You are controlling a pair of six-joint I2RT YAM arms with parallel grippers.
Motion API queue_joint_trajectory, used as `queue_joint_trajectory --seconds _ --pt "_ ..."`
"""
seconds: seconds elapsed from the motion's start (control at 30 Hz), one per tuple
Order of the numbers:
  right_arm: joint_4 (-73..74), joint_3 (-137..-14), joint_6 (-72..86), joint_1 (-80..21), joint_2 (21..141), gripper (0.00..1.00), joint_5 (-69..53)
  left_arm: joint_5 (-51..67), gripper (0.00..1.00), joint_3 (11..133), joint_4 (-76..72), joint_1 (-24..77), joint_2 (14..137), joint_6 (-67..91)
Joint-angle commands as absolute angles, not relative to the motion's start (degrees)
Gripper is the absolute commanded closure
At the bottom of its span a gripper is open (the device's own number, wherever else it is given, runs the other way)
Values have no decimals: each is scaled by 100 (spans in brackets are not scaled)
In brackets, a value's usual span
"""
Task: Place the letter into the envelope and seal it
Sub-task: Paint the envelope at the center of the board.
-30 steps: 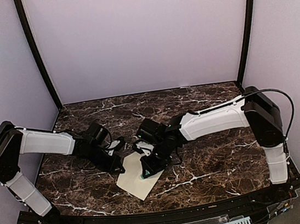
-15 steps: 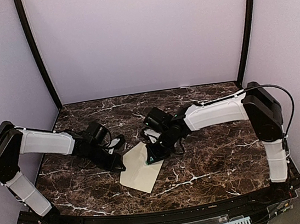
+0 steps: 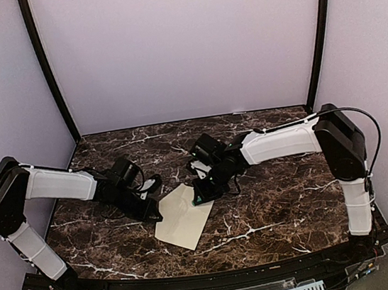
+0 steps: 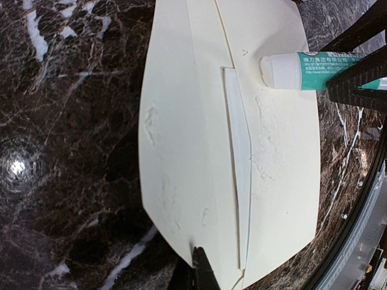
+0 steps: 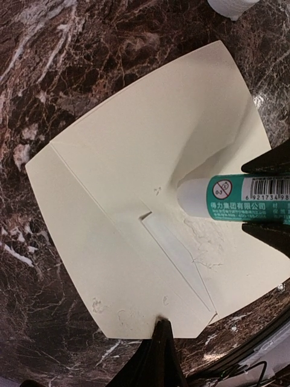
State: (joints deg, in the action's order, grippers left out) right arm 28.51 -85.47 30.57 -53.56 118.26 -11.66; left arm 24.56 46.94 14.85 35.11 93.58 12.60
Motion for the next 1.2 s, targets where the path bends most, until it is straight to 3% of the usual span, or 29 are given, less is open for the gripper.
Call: queue_joint_trajectory --seconds 0.0,0.73,1.17 --pt "3063 -8372 2868 -5329 11856 87 -957 2427 100 4754 1800 3533 9378 1142" --pt "3349 -8712 2539 -6230 12093 87 -1810 2434 100 4761 1810 3533 9387 1146" --pt "3241 -8731 2962 -5974 12106 88 -1272 2468 100 4753 1798 3531 9396 1137"
